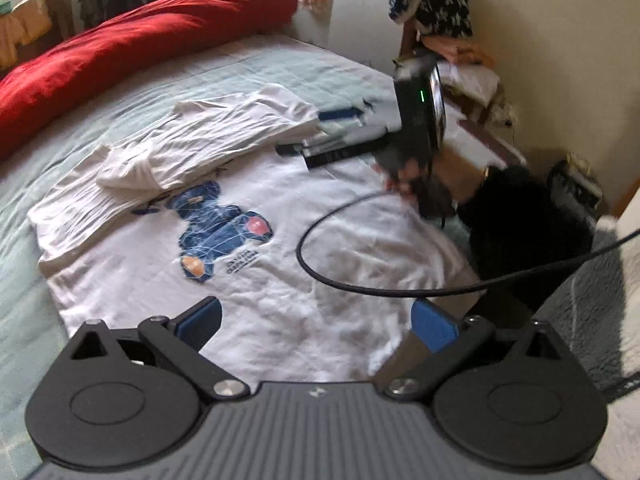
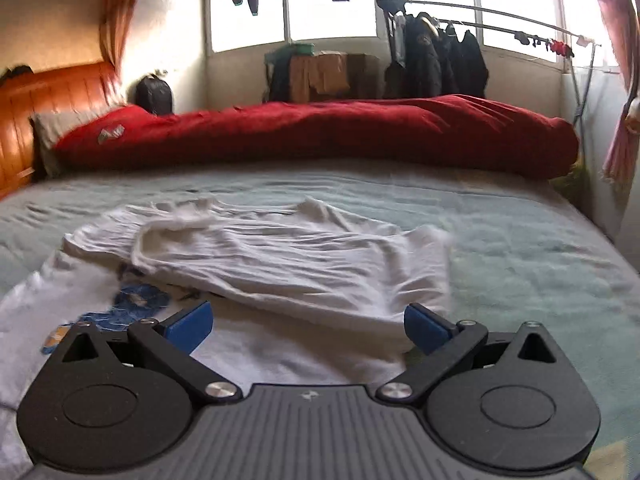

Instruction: Fold clothes

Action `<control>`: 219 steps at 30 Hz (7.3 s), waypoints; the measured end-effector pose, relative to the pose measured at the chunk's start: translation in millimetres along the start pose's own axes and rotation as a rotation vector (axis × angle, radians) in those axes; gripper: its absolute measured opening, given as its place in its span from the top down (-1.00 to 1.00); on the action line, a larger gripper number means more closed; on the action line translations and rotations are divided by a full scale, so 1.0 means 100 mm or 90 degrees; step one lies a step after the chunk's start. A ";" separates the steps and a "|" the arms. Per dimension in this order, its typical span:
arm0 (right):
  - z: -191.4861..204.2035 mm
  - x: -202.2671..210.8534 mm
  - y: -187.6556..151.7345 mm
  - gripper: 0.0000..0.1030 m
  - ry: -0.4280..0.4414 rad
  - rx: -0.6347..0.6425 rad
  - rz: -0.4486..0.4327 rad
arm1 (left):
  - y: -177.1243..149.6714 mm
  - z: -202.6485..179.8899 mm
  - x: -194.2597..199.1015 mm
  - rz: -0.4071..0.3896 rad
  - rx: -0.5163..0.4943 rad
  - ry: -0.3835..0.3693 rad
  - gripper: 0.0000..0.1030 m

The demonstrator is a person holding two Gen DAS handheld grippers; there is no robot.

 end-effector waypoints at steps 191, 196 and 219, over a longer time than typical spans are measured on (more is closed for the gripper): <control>-0.57 -0.25 0.01 -1.00 0.226 -0.145 0.035 | 0.96 2.16 -1.36 -0.114 0.490 0.326 -0.01; -0.56 -0.25 0.00 -1.00 0.225 -0.145 0.035 | 0.77 2.18 -1.25 -0.182 0.539 0.269 0.03; -0.52 -0.06 0.07 -1.00 0.255 -0.124 -0.037 | 1.28 2.36 -0.84 -0.291 0.408 0.216 0.82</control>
Point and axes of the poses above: each gripper's, at about its wrist camera, not at the fingertips, and x roughly against the way its jaws point, z to its left, y to its top, the point moved 7 cm from there along -x, roughly the way its jaws point, and after that the axes turned 6 degrees about z, right-handed, at the moved point
